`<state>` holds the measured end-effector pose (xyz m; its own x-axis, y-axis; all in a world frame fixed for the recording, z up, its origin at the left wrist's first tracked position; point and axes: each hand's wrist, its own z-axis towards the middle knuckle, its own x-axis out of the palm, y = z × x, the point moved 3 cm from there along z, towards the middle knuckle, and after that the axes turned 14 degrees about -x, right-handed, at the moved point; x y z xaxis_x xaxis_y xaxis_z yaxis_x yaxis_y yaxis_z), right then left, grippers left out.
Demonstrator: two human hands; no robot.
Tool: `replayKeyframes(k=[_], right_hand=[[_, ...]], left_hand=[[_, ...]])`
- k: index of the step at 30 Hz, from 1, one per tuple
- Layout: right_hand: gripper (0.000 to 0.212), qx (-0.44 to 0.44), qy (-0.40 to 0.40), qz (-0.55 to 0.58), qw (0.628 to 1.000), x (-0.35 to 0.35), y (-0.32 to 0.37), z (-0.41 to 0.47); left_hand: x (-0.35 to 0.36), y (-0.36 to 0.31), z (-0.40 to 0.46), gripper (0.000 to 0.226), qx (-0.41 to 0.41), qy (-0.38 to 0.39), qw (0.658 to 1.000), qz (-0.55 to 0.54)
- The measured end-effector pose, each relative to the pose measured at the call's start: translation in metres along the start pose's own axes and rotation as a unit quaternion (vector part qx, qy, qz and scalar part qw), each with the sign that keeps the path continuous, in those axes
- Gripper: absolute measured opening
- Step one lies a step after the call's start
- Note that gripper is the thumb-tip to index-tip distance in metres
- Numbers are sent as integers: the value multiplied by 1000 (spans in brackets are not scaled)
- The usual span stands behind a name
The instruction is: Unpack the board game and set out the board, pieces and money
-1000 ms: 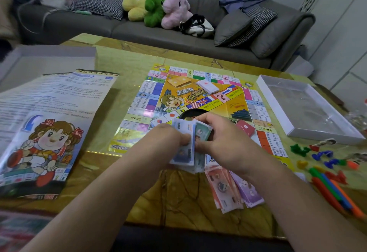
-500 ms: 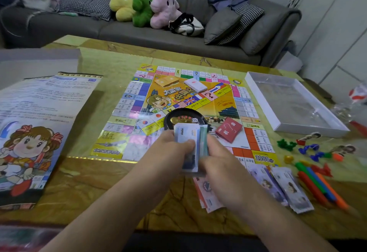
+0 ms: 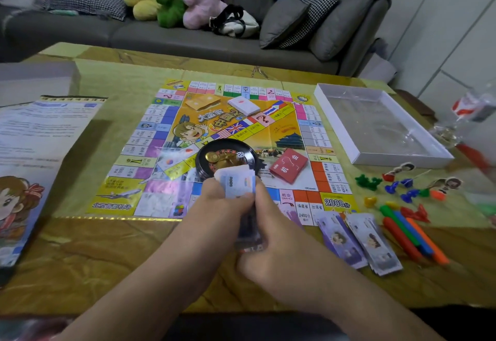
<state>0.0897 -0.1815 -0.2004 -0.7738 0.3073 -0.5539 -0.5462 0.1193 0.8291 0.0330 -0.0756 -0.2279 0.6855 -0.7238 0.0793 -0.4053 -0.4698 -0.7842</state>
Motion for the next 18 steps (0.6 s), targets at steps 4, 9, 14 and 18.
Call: replayKeyframes(k=[4, 9, 14, 18], right_hand=[[80, 48, 47, -112, 991, -36, -15, -2], [67, 45, 95, -275, 956, -39, -43, 6], [70, 32, 136, -344, 928, -24, -44, 12], [67, 44, 157, -324, 932, -15, -38, 13]], left_hand=[[-15, -18, 6, 24, -6, -24, 1000, -12], [-33, -26, 12, 24, -33, -58, 996, -51], [-32, -24, 13, 24, -39, -66, 996, -40], [-36, -26, 15, 30, -28, -72, 996, -43]])
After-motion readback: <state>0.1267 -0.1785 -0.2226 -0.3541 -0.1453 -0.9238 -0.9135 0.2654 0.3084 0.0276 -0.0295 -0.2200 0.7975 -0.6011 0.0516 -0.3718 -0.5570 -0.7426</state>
